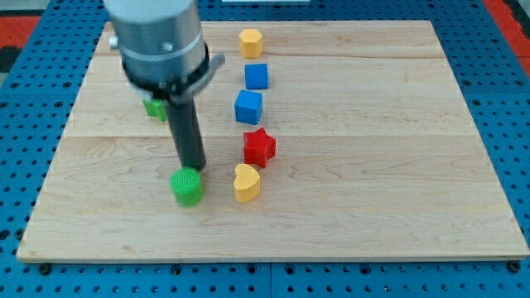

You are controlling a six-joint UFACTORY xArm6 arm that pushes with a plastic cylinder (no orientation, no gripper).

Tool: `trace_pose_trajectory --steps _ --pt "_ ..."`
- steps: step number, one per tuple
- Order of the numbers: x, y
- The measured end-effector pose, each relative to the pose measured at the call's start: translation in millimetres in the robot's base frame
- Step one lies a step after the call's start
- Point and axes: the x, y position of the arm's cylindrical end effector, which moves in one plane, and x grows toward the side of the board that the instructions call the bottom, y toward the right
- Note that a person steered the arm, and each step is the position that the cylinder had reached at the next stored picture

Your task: Place the green circle below the yellow heart

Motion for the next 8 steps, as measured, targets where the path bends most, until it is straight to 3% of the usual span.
trace_pose_trajectory --steps 2,3,4,5,6,7,8 --pt "34 -63" --pt "50 23" --pt "50 24" --pt "37 -52" --pt "-41 -110" --pt "-101 -105" --pt "-118 -55"
